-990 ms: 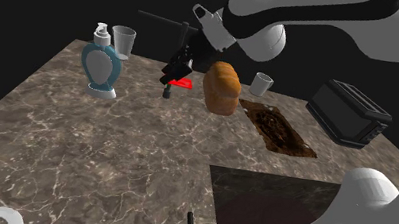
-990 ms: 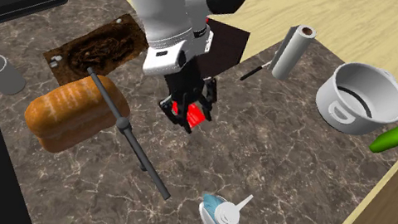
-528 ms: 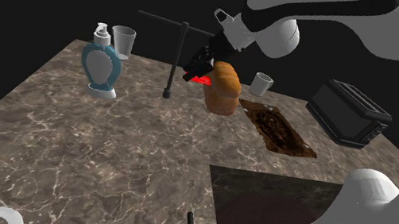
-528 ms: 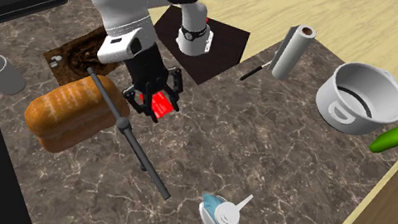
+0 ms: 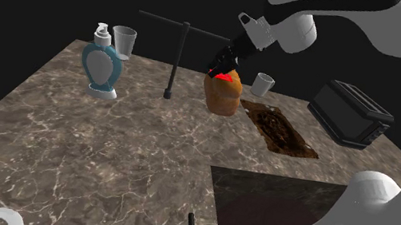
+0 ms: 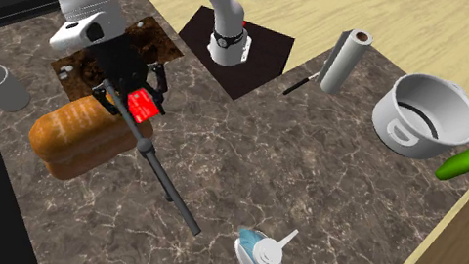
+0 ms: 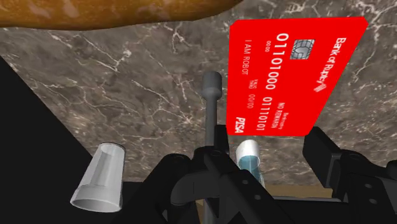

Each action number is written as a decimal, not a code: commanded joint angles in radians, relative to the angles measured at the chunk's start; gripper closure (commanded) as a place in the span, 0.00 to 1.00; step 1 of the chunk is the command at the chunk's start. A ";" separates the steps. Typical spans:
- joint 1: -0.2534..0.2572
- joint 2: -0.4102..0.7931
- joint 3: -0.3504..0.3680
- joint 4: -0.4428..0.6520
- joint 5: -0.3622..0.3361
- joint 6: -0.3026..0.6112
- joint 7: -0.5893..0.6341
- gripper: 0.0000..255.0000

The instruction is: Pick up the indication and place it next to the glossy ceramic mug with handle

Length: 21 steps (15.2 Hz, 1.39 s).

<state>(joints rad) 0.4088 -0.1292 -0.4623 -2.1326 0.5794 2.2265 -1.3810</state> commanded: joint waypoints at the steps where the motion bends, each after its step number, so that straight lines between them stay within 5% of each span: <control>1: -0.023 0.018 -0.036 0.026 0.008 -0.041 -0.052 1.00; 12: -0.166 0.209 -0.202 0.252 0.100 -0.288 -0.305 1.00; 21: -0.387 0.478 -0.261 0.563 0.233 -0.539 -0.475 1.00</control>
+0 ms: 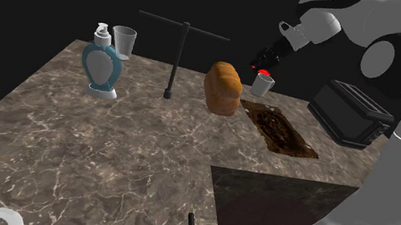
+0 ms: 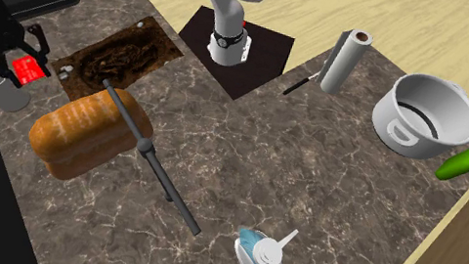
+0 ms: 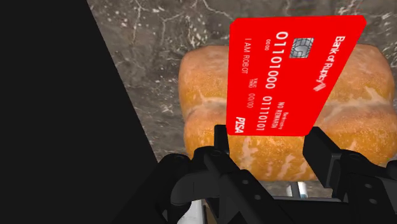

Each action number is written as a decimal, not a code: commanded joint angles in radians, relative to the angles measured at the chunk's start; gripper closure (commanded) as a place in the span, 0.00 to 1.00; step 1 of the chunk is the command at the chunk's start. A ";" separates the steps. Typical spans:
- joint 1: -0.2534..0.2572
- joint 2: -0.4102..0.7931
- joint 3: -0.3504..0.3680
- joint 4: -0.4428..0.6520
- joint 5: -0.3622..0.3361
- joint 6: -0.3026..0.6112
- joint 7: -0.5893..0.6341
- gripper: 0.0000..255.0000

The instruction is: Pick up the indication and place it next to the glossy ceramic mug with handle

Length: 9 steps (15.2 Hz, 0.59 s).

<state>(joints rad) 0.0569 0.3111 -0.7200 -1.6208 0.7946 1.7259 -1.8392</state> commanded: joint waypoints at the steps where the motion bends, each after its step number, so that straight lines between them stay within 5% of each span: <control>1: -0.048 0.050 -0.003 0.067 0.023 -0.049 -0.022 1.00; 9: -0.043 0.073 0.008 -0.006 0.047 0.022 -0.078 1.00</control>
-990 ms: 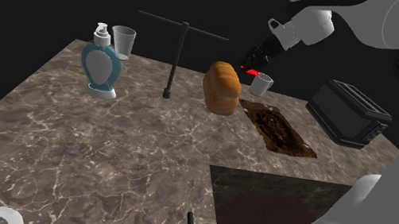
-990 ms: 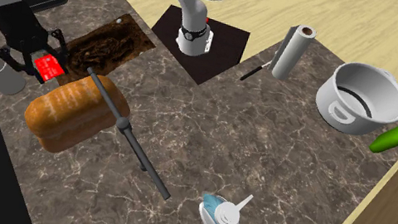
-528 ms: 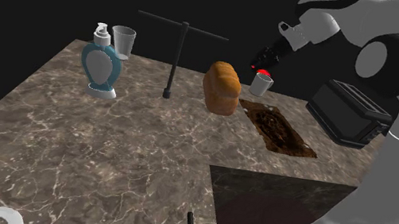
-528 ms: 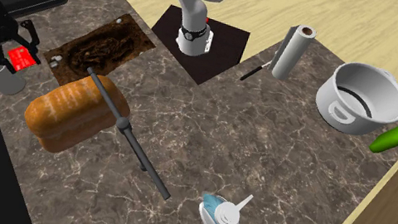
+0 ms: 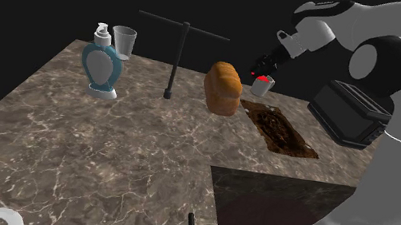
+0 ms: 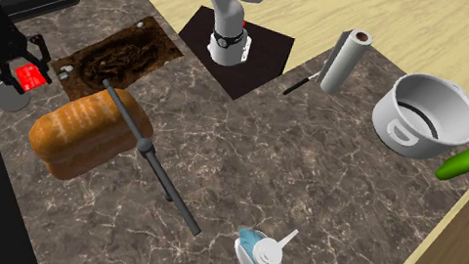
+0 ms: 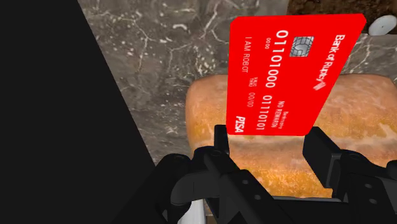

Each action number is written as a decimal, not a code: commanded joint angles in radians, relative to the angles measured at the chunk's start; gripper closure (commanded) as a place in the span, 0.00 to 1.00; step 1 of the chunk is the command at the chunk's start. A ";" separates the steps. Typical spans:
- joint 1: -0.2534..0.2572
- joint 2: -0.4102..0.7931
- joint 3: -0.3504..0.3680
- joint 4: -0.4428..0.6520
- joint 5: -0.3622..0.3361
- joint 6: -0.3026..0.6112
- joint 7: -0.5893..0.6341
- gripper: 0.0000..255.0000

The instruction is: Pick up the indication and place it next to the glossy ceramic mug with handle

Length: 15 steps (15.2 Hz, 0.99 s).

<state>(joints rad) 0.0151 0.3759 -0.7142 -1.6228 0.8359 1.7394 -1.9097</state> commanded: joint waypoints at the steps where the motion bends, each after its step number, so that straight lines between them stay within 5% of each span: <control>1: -0.001 0.012 0.004 -0.012 0.010 0.017 -0.015 1.00; 15: -0.011 0.083 0.034 -0.097 0.079 0.120 -0.117 1.00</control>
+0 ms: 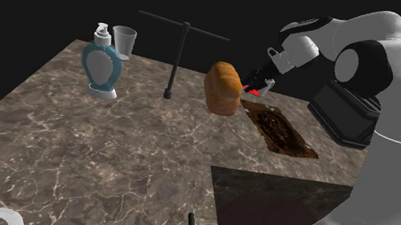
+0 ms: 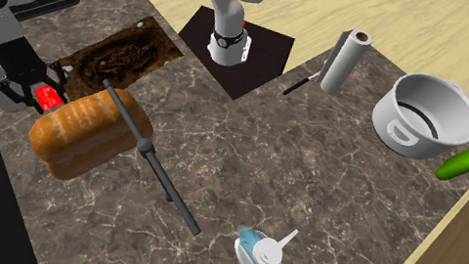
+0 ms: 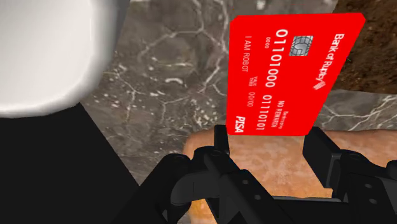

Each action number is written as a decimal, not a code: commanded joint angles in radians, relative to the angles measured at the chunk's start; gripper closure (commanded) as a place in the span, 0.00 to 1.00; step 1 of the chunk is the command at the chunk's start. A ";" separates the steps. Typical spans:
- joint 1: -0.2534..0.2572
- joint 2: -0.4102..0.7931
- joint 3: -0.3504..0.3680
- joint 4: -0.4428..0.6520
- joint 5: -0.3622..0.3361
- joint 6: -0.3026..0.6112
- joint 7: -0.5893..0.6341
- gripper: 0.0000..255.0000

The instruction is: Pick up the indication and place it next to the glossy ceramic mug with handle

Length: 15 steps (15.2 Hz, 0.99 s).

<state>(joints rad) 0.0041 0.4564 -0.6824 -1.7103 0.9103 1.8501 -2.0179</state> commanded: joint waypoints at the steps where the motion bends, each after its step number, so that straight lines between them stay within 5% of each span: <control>1: -0.001 0.009 0.004 -0.014 0.011 0.016 -0.016 1.00; 15: -0.012 0.055 0.024 -0.037 0.052 0.057 -0.066 1.00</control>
<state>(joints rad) -0.0075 0.5095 -0.6585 -1.7450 0.9634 1.9076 -2.0833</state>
